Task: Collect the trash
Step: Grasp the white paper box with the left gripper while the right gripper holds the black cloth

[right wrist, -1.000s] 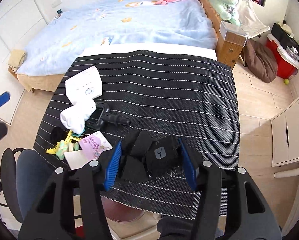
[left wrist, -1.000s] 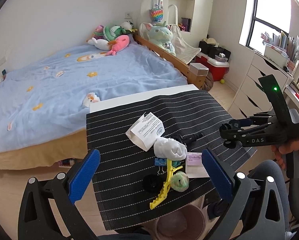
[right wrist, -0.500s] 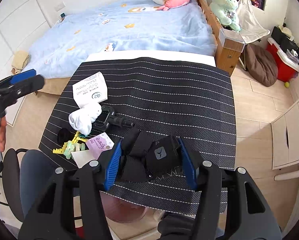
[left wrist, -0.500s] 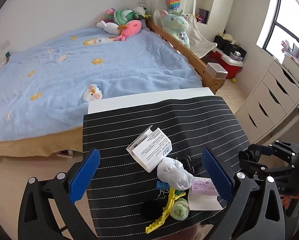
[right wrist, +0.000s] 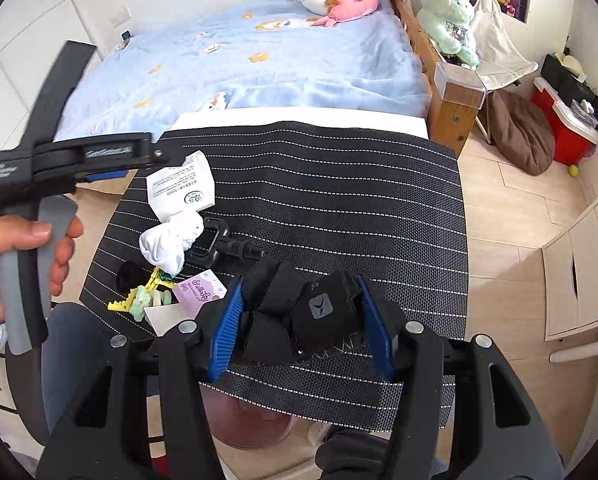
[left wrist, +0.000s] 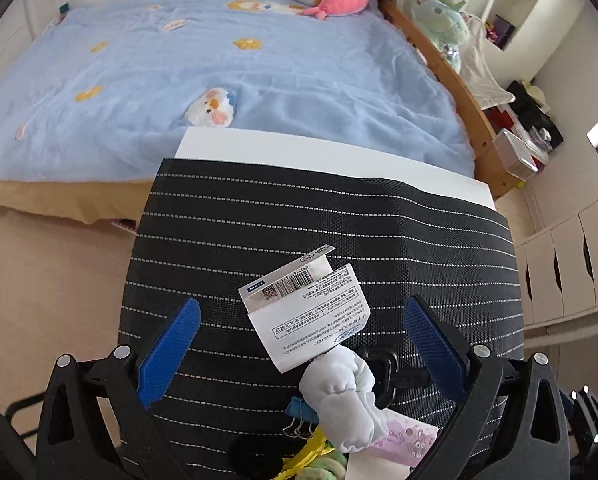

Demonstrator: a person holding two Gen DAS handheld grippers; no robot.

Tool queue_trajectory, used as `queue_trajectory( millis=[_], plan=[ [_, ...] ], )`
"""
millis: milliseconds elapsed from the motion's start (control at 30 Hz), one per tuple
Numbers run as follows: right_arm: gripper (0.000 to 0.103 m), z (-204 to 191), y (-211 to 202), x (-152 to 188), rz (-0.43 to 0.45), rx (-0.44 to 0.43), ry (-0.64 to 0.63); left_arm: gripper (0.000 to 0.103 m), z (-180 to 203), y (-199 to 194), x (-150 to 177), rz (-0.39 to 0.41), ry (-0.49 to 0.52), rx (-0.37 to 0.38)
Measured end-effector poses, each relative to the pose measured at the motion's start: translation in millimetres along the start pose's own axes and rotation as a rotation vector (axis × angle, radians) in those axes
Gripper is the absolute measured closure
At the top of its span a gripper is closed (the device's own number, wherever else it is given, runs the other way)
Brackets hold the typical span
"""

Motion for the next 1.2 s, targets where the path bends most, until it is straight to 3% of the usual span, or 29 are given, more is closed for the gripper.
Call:
queue_trajectory(
  millis=[300,367,433,467,567,800,1200],
  plan=[
    [0.047,6.8,0.6,3.0,-0.003,-0.001,0.006,0.006,-12.7,26.6,7.6,-0.044,-0.112,-0.093],
    [0.047,7.8,0.6,3.3,-0.003,-0.002,0.005,0.012,-13.5,26.0,6.9,-0.035,-0.108,-0.097],
    [0.047,8.4,1.4,3.1,-0.002,-0.003,0.006,0.027,-14.2,25.1,7.4,-0.037,-0.102,-0.092],
    [0.047,8.6,1.8,3.1,-0.002,-0.003,0.006,0.028,-14.6,24.6,6.8,-0.037,-0.100,-0.092],
    [0.047,7.1,2.6,2.9,-0.002,-0.006,0.003,0.034,-13.5,21.3,4.3,-0.022,-0.069,-0.080],
    [0.047,3.3,-0.8,-0.5,0.006,-0.001,-0.008,0.034,-12.6,3.5,-4.5,0.044,0.018,-0.053],
    [0.047,-11.5,-26.1,-1.6,0.049,0.003,-0.041,0.034,-7.9,-63.5,-9.1,0.222,0.223,-0.002]
  ],
)
Point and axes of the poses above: each gripper's, at about its wrist camera, not at the fingertips, and y roughly the way its jaws point, z to its right, x to its underside, the point moved 10 cm from there along y, roughly the way its jaws point, and after that the axes turned 1 degree about -y, right-handed, at the moved point
